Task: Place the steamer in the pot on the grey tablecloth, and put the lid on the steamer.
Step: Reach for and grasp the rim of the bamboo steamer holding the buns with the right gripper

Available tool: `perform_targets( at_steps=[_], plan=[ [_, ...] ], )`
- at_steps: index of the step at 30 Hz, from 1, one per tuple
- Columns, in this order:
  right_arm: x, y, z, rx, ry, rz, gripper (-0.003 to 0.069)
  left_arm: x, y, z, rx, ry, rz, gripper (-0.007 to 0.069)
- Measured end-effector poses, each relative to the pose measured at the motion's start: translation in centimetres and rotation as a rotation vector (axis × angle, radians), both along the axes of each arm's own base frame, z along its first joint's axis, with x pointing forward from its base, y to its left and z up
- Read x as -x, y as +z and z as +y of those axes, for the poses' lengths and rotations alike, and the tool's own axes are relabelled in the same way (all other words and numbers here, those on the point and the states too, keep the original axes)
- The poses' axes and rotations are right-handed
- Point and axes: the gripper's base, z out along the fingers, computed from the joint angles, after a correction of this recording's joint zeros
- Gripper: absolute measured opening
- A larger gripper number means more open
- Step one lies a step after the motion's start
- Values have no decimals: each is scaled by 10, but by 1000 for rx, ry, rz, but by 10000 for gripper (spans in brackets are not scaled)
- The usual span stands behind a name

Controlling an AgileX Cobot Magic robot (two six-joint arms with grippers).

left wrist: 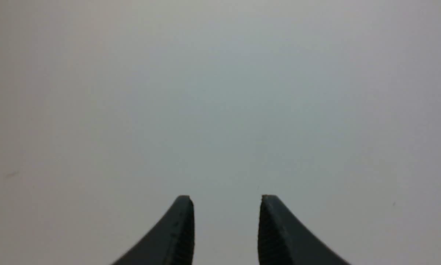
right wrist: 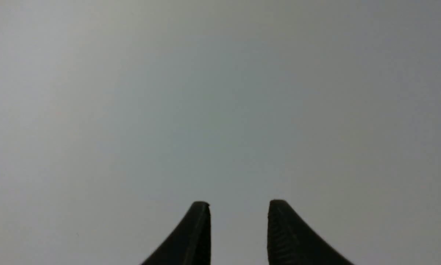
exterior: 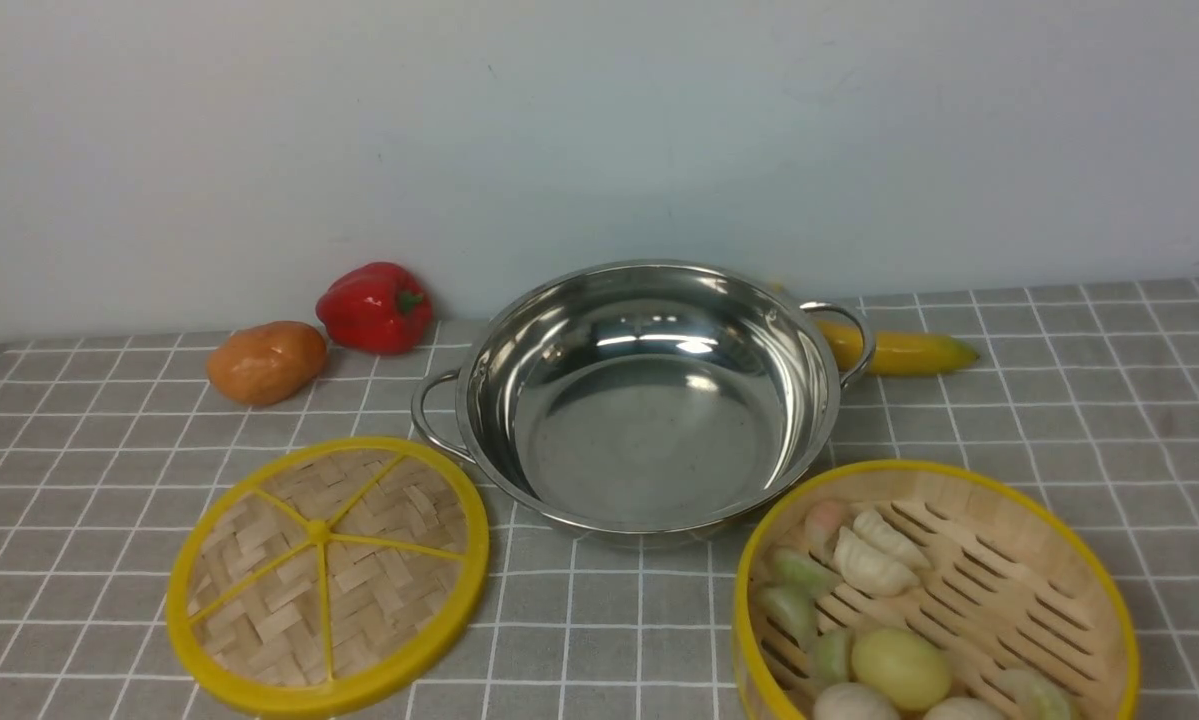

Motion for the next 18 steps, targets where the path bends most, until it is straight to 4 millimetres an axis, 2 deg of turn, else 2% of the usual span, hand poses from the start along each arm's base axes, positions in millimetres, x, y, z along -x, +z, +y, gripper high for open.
perform_targets(
  at_steps=[8, 11, 12, 15, 17, 18],
  plan=[
    [5, 5, 2, -83, 100, -58, 240, 8, 10, 0, -4, 1, -142, 243],
    [13, 12, 4, -98, 167, -162, 240, 15, 19, -1, -17, 1, -266, 243],
    [17, 16, 5, -93, 182, -209, 240, 20, 24, -1, -23, 5, -329, 243],
    [24, 32, 6, -82, 188, -274, 240, 25, 35, -1, -39, 18, -379, 243],
    [37, 64, 6, -49, 162, -363, 240, 35, 60, -2, -77, 54, -427, 243],
    [39, 72, 6, -37, 142, -370, 240, 37, 67, -1, -84, 66, -424, 243]
  ],
)
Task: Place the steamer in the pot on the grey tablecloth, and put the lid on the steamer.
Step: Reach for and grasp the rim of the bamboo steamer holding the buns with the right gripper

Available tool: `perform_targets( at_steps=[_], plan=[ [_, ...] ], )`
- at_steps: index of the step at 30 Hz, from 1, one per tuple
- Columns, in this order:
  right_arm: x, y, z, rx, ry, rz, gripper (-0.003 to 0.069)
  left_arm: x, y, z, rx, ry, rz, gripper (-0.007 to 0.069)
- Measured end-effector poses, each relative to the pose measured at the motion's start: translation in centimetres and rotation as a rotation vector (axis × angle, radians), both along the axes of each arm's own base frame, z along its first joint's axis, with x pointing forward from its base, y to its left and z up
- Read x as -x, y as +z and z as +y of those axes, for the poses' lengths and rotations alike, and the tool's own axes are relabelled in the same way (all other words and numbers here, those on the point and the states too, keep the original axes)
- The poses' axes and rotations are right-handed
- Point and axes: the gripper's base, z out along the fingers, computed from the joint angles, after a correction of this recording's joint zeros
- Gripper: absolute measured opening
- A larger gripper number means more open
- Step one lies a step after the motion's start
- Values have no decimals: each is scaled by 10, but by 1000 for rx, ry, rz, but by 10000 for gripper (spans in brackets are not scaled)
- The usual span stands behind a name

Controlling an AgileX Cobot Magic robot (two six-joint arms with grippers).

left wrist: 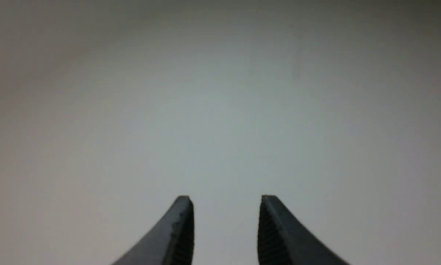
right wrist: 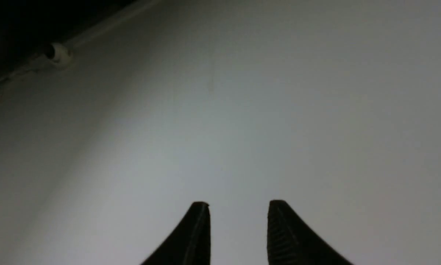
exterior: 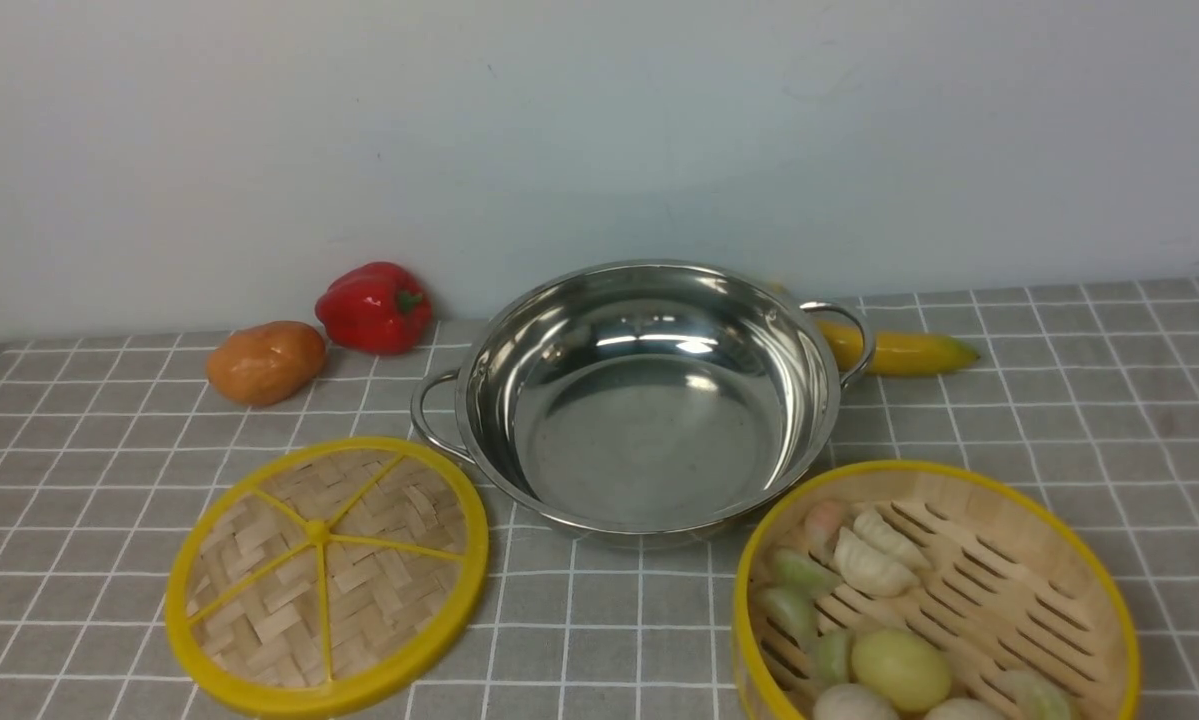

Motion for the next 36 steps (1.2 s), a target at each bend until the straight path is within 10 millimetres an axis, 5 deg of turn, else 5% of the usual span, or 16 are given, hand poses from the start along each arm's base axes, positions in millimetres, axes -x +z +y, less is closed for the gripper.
perform_targets(
  at_steps=[4, 6, 12, 16, 18, 19, 23, 29, 36],
  plan=[
    [4, 46, -3, 24, -123, 40, 240, 11, 40, 2, -33, 94, 111, 243],
    [-8, 77, -9, 17, -208, 199, 240, 3, 59, 2, -112, 162, 309, 243],
    [-60, 97, -26, -35, -338, 718, 240, -36, 74, -1, -290, 200, 684, 243],
    [-116, 80, -38, 0, -445, 1278, 240, -90, 65, -2, -293, 90, 1069, 243],
    [-125, 74, -39, 26, -453, 1372, 240, -102, 59, -2, -271, 63, 1158, 243],
    [-143, 60, -38, 102, -443, 1574, 240, -120, 50, -1, -219, 25, 1309, 243],
    [-180, 21, -26, 273, -255, 1924, 240, -160, 22, 4, -134, 0, 1685, 243],
    [-212, -10, -7, 327, 60, 2083, 240, -184, -3, 6, -177, -4, 1953, 243],
    [-222, -20, 8, 427, 125, 2096, 240, -201, -11, -7, -123, -189, 1943, 243]
  ],
)
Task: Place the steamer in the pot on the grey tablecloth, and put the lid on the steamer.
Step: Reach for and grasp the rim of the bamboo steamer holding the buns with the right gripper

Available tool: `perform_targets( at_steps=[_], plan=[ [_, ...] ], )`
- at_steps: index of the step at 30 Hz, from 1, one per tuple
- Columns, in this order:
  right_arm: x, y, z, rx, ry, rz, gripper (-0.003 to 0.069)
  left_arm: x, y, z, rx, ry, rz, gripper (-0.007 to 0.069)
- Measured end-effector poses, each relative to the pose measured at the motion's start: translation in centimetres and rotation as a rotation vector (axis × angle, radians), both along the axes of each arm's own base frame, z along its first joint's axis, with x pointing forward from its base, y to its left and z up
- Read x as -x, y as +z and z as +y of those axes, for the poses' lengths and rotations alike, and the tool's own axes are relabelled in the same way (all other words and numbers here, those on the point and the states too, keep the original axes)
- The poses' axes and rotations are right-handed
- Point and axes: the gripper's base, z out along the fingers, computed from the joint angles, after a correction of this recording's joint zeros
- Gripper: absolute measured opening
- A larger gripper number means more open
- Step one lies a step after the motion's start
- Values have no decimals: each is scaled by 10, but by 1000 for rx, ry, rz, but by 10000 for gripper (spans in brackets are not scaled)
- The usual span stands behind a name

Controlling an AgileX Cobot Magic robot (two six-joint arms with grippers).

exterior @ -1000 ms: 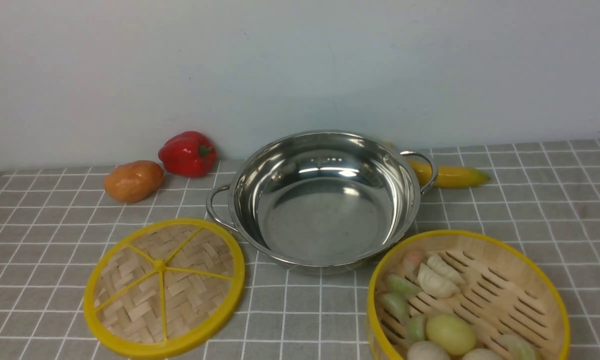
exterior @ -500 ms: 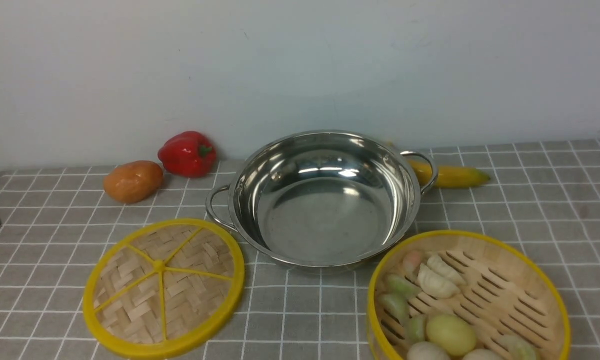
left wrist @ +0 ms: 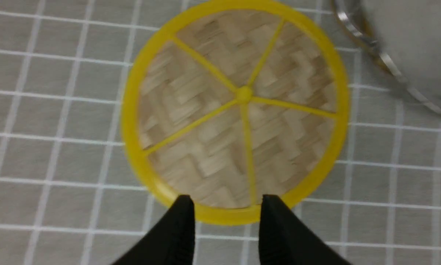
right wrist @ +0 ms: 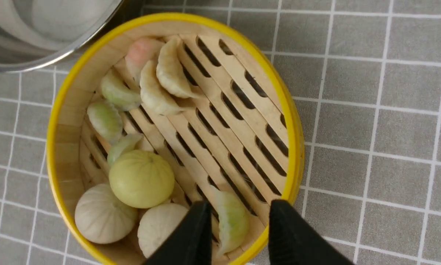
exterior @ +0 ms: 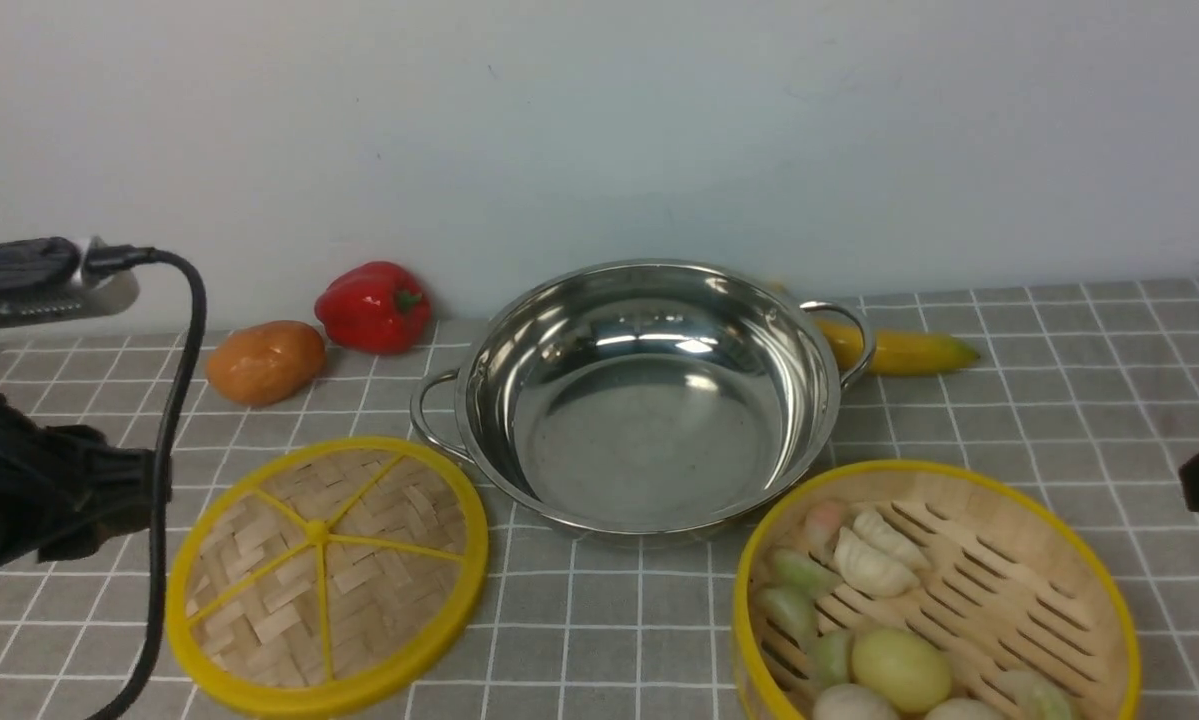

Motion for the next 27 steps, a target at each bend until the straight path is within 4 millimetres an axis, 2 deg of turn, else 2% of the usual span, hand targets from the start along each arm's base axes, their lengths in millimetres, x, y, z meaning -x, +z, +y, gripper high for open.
perform_targets(
  at_steps=[6, 11, 14, 17, 18, 19, 21, 24, 27],
  plan=[
    [1, 0, 12, 26, 62, -16, 240, -9, 2, -27, 202, -257, -65, 243],
    [0, 0, 12, 33, 51, -13, 240, -18, -10, -20, 234, -259, 7, 243],
    [0, 0, 9, 58, 36, -10, 240, -25, -21, 9, 239, -134, 56, 243],
    [0, -1, 8, 69, 24, -6, 240, -24, -25, 48, 250, 34, 51, 243],
    [0, -1, 8, 72, 24, -6, 240, -24, -25, 50, 250, 44, 50, 243],
    [0, -1, 7, 80, 19, -6, 240, -19, -25, 69, 239, 120, 45, 243],
    [-2, -2, 6, 89, 16, -3, 240, -16, -26, 77, 219, 145, 51, 243],
    [-6, -7, 5, 100, 6, 20, 240, -16, -28, 70, 184, 91, 84, 243],
    [-14, -17, 5, 109, 8, 58, 240, -19, -31, 43, 116, -68, 134, 243]
  ],
)
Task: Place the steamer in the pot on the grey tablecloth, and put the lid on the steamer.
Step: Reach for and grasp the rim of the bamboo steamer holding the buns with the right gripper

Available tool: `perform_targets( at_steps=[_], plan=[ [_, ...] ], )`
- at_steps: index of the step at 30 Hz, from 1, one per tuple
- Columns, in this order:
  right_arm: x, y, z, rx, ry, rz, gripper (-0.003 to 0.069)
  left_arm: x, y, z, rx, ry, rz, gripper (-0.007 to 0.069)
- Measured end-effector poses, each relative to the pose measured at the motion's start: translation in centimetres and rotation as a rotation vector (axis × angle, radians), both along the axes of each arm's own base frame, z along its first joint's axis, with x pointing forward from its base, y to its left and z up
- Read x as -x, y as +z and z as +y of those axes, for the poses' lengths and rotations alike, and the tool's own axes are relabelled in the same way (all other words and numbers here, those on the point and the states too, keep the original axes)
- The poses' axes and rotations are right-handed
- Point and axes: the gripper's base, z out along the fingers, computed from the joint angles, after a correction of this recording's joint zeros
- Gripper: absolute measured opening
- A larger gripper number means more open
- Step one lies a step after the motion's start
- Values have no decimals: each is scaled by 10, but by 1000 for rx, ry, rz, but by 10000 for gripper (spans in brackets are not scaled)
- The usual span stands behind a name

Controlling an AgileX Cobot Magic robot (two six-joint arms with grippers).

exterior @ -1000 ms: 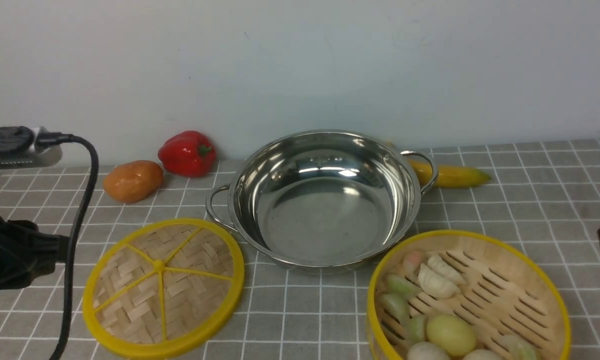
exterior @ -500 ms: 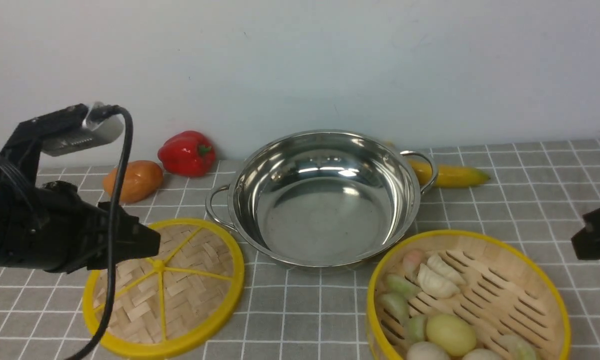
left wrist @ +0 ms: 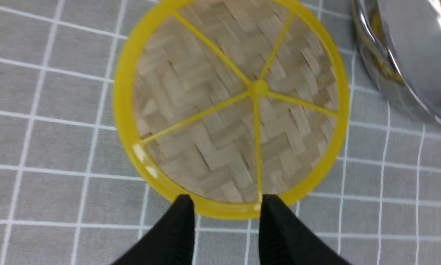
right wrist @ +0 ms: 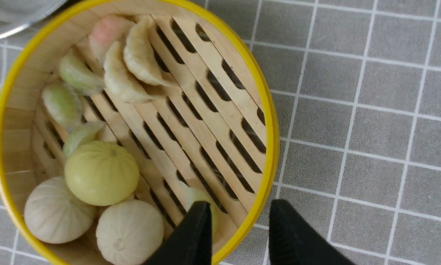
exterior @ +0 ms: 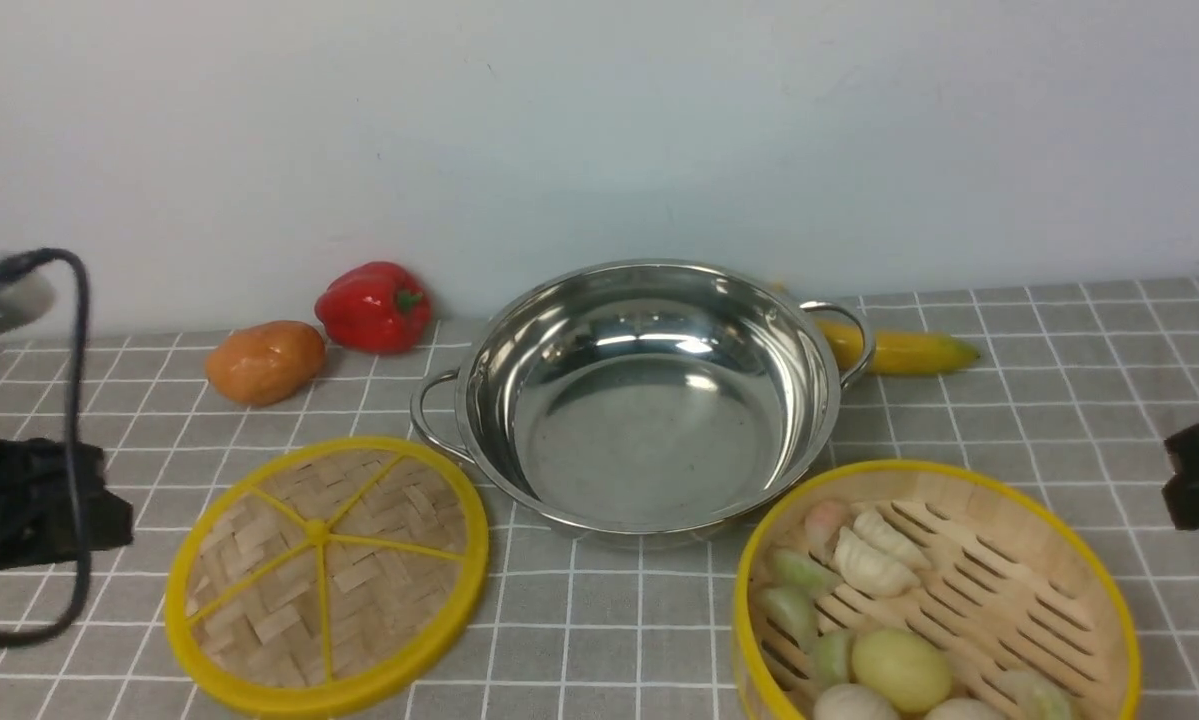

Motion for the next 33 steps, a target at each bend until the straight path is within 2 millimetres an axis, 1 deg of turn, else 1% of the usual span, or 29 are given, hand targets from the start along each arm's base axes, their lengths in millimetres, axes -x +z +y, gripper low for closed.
perform_targets(
  at_steps=[1, 2, 3, 4, 5, 7, 8, 9, 10, 12, 16, 18, 22, 26, 28, 29, 31, 33],
  plan=[
    [-3, -4, 0, 1, -1, 12, 240, 0, -1, -8, -32, -57, 15, 243],
    [-6, -7, 0, 2, -2, 20, 240, 0, -3, -21, -67, -132, 29, 243],
    [-7, -8, 0, 2, -3, 22, 240, 0, -3, -22, -82, -145, 33, 243],
    [-10, -11, 1, 3, -4, 28, 240, 0, -4, -30, -110, -190, 43, 243],
    [-14, -15, 1, 4, -6, 36, 240, 2, -6, -44, -172, -265, 59, 243],
    [-19, -22, 1, 6, -8, 55, 240, 4, -8, -60, -257, -345, 75, 243],
    [-20, -24, 1, 7, -8, 62, 240, 5, -8, -63, -298, -365, 79, 243],
    [-21, -25, 1, 7, -8, 65, 240, 5, -8, -65, -296, -366, 80, 243],
    [-23, -29, 1, 8, -8, 81, 240, 6, -8, -70, -354, -389, 83, 243],
    [-27, -37, 2, 11, -8, 107, 240, 6, -8, -72, -427, -381, 86, 243],
    [-33, -45, 2, 13, -10, 130, 240, 5, -8, -70, -471, -352, 84, 243],
    [-39, -55, 2, 17, -9, 143, 240, 4, -8, -68, -492, -332, 82, 243],
    [-46, -68, 3, 22, -10, 173, 240, 3, -7, -69, -490, -322, 61, 243],
    [-54, -86, 3, 31, 2, 210, 240, 1, -6, -70, -475, -314, 35, 243],
    [-57, -91, 3, 33, 4, 219, 240, 0, -6, -70, -473, -313, 33, 243],
    [-60, -99, 3, 37, 4, 228, 240, 0, -6, -71, -470, -311, 34, 243],
    [-62, -103, 3, 39, 3, 236, 240, 0, -6, -71, -470, -310, 33, 243],
    [-67, -115, 3, 43, -1, 245, 240, 0, -6, -71, -469, -310, 33, 243]
  ],
)
